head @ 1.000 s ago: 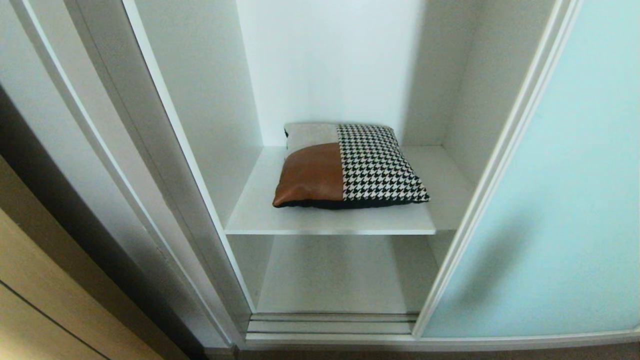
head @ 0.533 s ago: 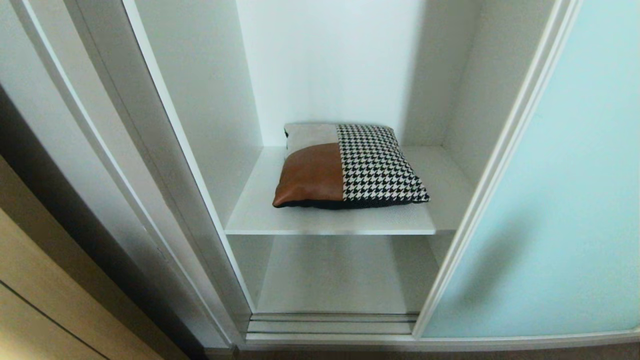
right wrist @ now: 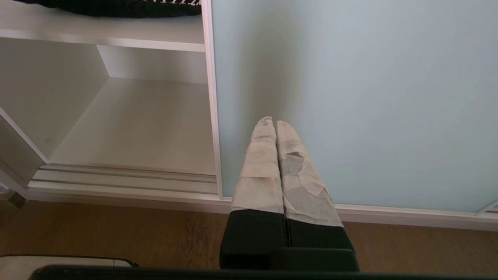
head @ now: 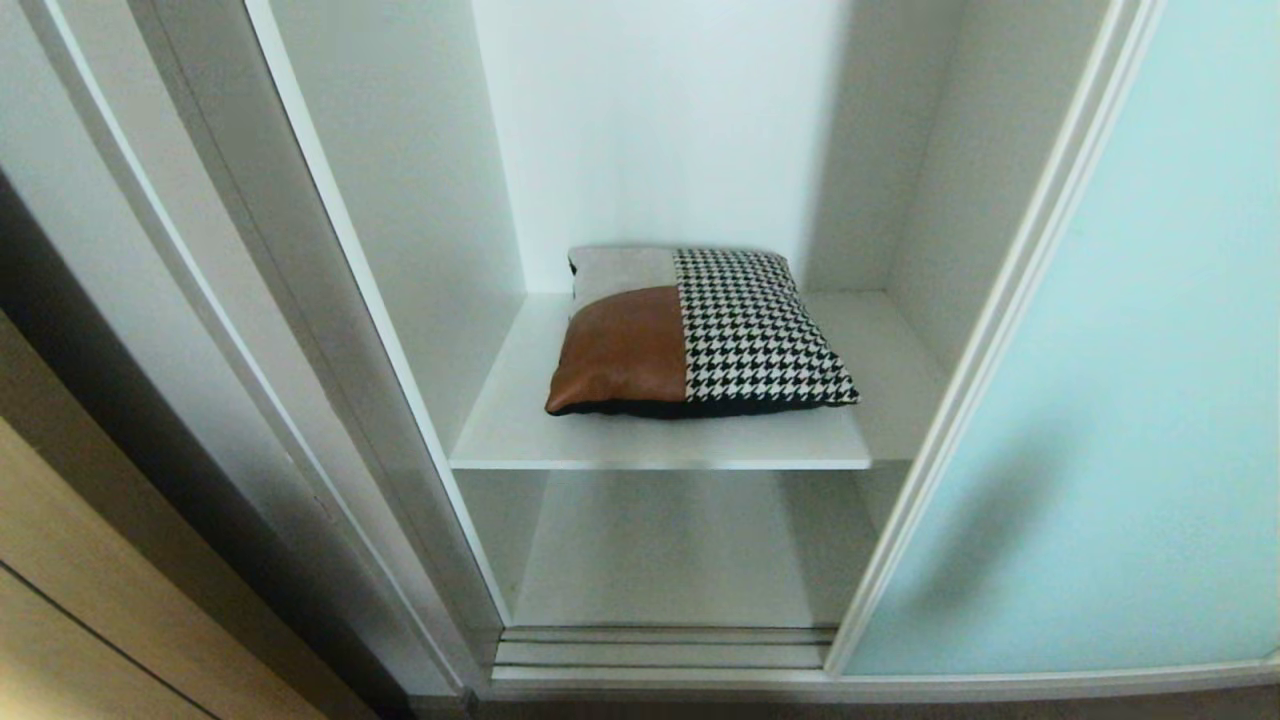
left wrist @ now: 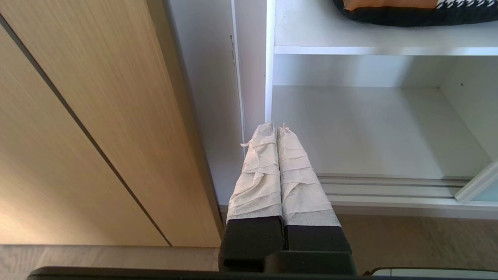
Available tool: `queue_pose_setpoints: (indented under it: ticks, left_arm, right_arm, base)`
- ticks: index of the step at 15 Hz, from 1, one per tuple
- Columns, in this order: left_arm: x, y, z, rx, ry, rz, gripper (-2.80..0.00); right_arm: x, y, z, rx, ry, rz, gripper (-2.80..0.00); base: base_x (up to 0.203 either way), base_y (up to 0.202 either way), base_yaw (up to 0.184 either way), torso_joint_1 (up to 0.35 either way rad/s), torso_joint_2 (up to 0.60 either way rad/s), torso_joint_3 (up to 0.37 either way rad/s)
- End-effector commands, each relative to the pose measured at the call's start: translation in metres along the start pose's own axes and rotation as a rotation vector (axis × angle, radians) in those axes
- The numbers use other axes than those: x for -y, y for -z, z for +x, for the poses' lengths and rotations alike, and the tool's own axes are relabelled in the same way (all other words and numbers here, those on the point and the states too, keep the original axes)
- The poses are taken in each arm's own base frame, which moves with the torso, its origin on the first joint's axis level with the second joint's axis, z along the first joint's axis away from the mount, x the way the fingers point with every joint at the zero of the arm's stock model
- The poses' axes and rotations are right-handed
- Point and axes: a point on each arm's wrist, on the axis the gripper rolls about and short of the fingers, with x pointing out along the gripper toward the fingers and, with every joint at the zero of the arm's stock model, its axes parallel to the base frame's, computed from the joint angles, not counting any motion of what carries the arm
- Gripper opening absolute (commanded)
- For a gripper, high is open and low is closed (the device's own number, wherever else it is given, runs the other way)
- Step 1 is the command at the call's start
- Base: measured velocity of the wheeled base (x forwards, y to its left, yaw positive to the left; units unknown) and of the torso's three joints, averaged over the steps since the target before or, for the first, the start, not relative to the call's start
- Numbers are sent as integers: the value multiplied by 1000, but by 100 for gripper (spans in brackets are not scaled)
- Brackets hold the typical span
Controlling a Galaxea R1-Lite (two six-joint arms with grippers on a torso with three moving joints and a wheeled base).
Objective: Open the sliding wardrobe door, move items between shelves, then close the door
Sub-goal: Open the door
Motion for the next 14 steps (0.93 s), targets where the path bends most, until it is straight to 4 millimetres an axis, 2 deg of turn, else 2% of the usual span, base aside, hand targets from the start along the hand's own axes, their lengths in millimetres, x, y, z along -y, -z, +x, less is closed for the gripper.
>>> queue_pose_setpoints:
  ticks: [1,3,4,7,10,12,14]
  left_arm:
    - [0,0,0,-5,0,0,-280]
    - [0,0,0,-5,0,0,-280]
    - [0,0,0,-5,0,1,-280]
    - [0,0,0,-5,0,0,-280]
    - [0,0,0,-5,0,0,-280]
    - [0,0,0,-5,0,0,-280]
    - [0,0,0,-5,0,0,-280]
  right_arm:
    - [0,0,0,1,-3,-3,-280]
    - [0,-1,0,5,-4,-1,-280]
    - [0,-8,-2,32,-5,4,-280]
    - [0,-66,-30,185,-69,69,-280]
    - [-4,-115,-69,188,-298,97,-280]
    - [-7,-147,-70,118,-456,157,-280]
    - [-13,-184,-57,51,-538,255,-280]
  base:
    - [0,0,0,0,0,0]
    - [0,0,0,0,0,0]
    - [0,0,0,0,0,0]
    - [0,0,0,0,0,0]
    - [0,0,0,0,0,0]
    - [0,0,0,0,0,0]
    - [0,0,0,0,0,0]
